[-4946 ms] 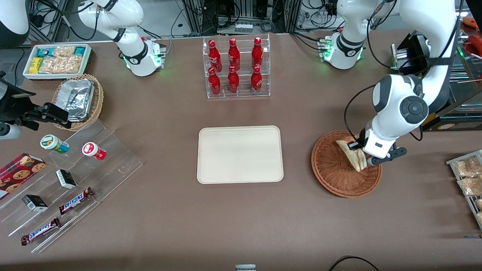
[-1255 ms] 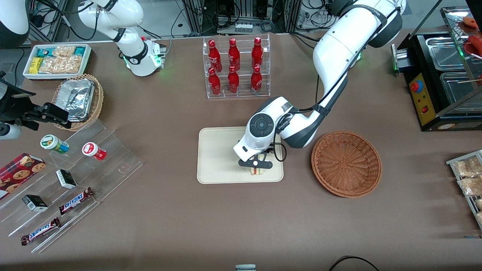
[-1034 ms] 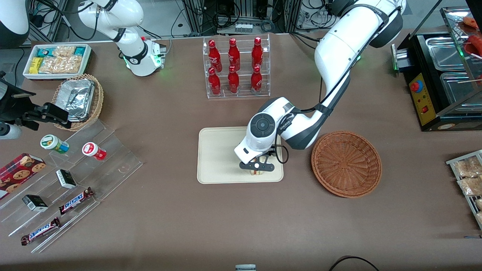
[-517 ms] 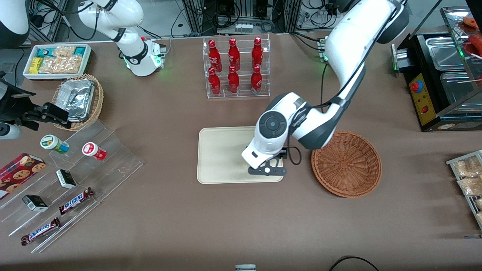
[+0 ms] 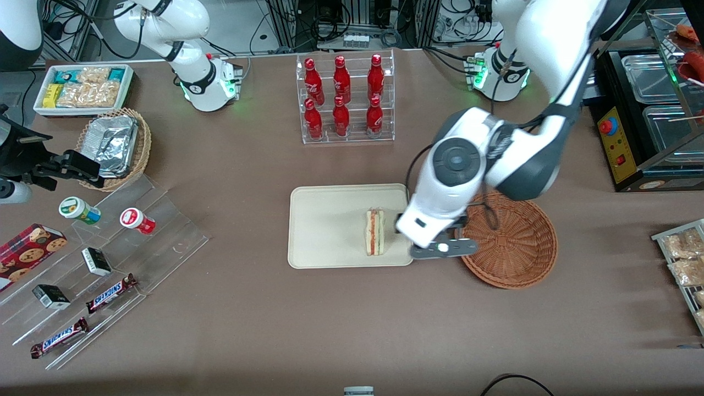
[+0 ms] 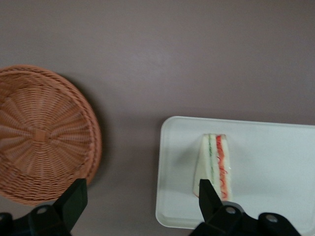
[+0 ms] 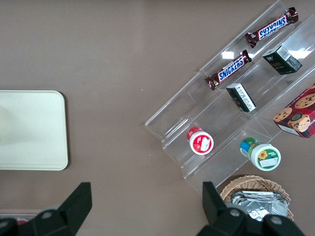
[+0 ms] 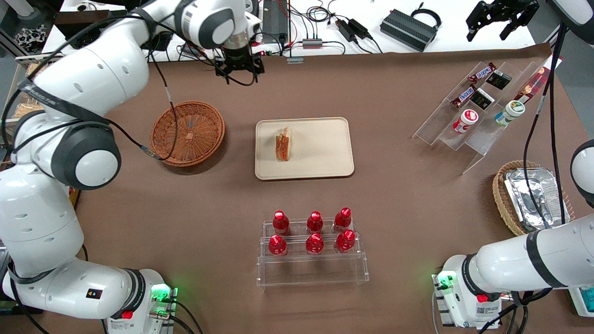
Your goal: Place sandwich from basket to tray
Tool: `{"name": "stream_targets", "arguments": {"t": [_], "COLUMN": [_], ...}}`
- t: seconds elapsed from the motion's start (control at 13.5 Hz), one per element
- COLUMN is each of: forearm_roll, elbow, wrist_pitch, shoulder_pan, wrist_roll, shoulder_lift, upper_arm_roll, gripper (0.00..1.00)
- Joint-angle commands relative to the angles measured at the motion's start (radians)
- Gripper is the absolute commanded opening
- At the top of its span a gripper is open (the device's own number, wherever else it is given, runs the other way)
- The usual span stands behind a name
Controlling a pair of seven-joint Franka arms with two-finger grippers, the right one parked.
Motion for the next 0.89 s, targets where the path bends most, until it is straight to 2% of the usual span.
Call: {"name": "stream_targets", "arguments": {"t": [0.0, 0.52, 0.66, 0.81], "forearm_roll": [0.0, -0.037, -0.043, -0.089], "elbow": [-0.024, -0.024, -0.027, -0.029], "wrist_pitch": [-0.052, -0.157, -0.202, -0.257], "shoulder_pan": [0.056, 0.188, 0.213, 0.26], "wrist_roll": [-0.018, 0.0, 0.046, 0.127], "shoulder_lift": [-0.067, -0.159, -0.184, -0.211], "upper_arm_roll": [-0.004, -0.005, -0.005, -0.004], "gripper": [1.0, 1.0, 1.0, 1.0]}}
